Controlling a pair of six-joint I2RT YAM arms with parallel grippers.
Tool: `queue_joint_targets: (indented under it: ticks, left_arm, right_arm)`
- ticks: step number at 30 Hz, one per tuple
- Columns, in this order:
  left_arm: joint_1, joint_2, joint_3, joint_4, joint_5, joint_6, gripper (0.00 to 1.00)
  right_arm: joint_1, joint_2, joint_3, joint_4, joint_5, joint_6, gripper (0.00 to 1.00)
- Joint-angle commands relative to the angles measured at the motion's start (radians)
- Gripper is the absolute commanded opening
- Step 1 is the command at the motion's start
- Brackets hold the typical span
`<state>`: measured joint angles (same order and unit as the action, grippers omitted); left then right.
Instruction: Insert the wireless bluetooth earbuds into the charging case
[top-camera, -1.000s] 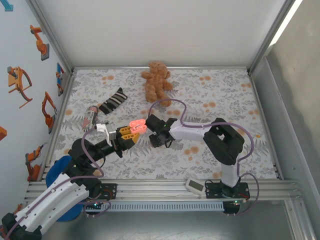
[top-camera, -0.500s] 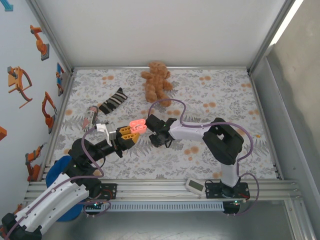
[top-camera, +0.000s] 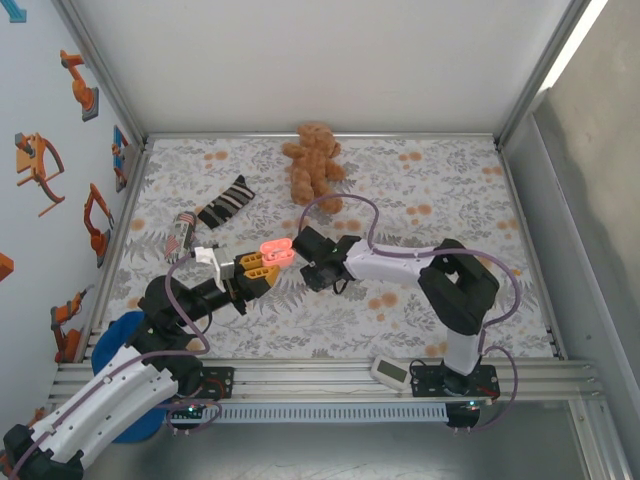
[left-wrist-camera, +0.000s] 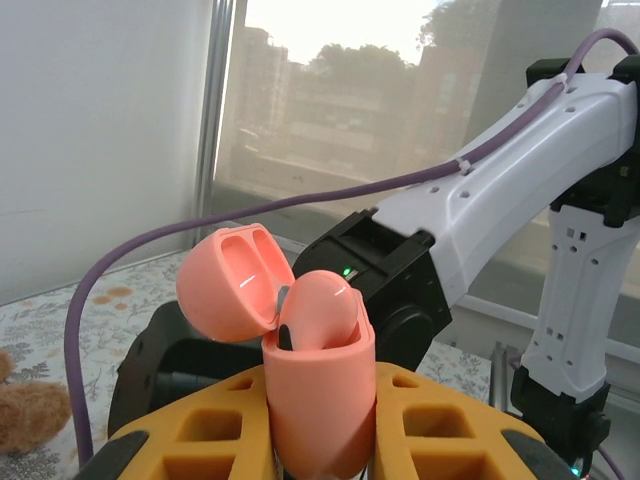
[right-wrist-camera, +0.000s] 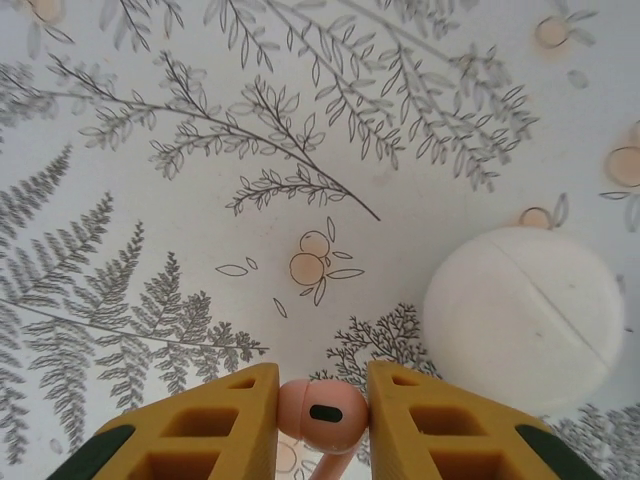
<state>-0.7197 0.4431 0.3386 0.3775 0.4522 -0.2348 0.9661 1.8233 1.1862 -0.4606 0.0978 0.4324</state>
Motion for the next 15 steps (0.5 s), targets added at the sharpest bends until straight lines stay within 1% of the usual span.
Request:
queue_joint_targets:
  ticks: [1, 8, 15]
  left_arm:
    - [-0.005, 0.009, 0.015, 0.037, 0.003, 0.015, 0.00]
    - [-0.005, 0.053, 0.025, 0.083, 0.022, 0.009, 0.00]
    - [-0.006, 0.098, 0.030, 0.124, 0.031, 0.003, 0.00]
  right_arm:
    - [-0.005, -0.094, -0.019, -0.014, 0.046, -0.006, 0.27]
    - [-0.006, -0.264, -0.035, -0.028, 0.088, -0.020, 0.27]
    - [-0.006, -0.429, -0.013, -0.081, 0.163, -0.047, 0.26]
